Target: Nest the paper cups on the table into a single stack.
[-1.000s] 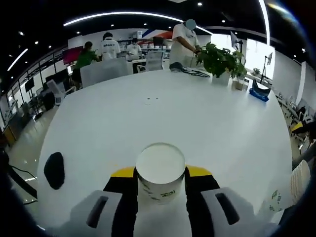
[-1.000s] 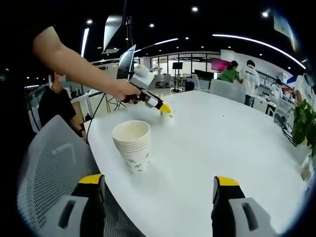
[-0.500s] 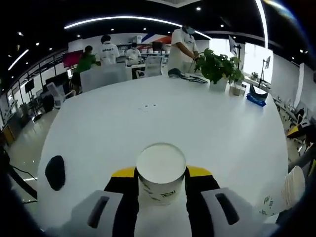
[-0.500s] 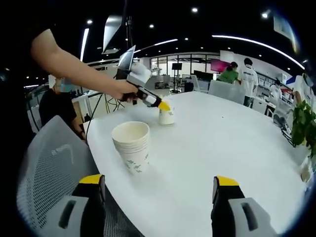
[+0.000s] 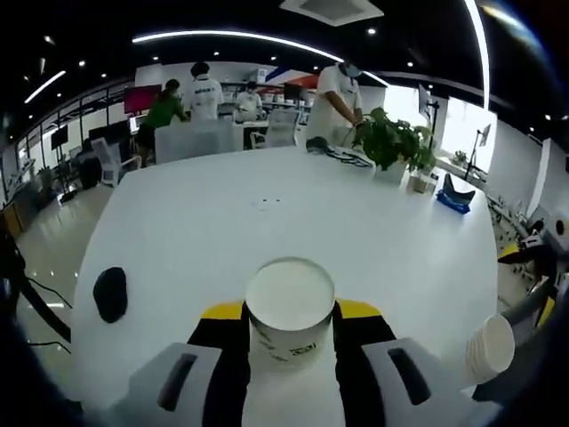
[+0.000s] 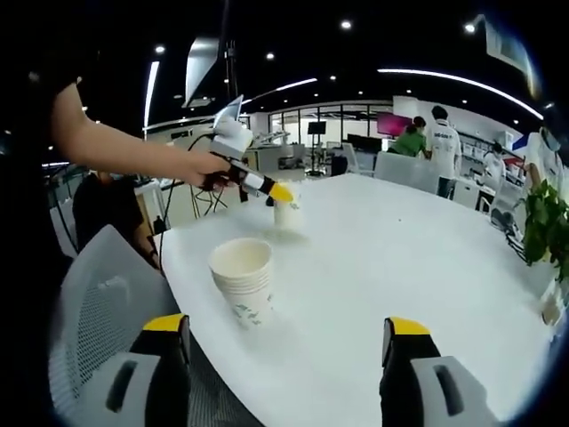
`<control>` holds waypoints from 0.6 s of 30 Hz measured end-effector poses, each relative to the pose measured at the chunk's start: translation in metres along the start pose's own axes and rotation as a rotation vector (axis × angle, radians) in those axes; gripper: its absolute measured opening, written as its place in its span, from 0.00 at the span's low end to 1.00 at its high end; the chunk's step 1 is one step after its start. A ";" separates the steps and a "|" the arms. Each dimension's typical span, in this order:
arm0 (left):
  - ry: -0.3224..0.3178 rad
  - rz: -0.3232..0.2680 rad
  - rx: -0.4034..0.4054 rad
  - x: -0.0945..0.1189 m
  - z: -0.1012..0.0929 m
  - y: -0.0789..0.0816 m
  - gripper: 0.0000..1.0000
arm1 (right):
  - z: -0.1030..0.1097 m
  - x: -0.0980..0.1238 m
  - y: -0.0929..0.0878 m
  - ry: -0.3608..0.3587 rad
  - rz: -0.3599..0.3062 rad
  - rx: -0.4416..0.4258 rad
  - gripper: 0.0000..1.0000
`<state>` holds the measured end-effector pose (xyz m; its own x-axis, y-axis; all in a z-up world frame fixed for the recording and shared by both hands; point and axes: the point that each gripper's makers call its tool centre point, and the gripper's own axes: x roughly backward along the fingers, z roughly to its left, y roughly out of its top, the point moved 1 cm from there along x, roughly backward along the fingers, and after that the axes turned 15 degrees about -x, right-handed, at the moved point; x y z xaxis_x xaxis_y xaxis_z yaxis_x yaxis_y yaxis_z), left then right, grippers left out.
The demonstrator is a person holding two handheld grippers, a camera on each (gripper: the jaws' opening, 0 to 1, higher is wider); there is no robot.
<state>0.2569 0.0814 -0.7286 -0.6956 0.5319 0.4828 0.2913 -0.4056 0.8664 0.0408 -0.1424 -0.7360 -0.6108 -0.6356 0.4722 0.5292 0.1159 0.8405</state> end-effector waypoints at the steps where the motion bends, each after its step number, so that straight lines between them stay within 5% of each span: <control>1: 0.000 -0.007 0.002 0.004 -0.002 0.003 0.34 | 0.001 0.001 0.002 -0.001 -0.005 -0.002 0.90; 14: -0.065 -0.090 -0.032 0.044 -0.036 0.044 0.34 | 0.013 0.004 0.030 0.029 -0.081 -0.031 0.86; 18: -0.098 -0.133 0.014 0.055 -0.049 0.060 0.34 | 0.016 0.004 0.037 0.044 -0.105 -0.035 0.82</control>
<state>0.2044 0.0500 -0.6563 -0.6617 0.6502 0.3735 0.2104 -0.3171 0.9248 0.0480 -0.1284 -0.6985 -0.6375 -0.6760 0.3696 0.4850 0.0207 0.8743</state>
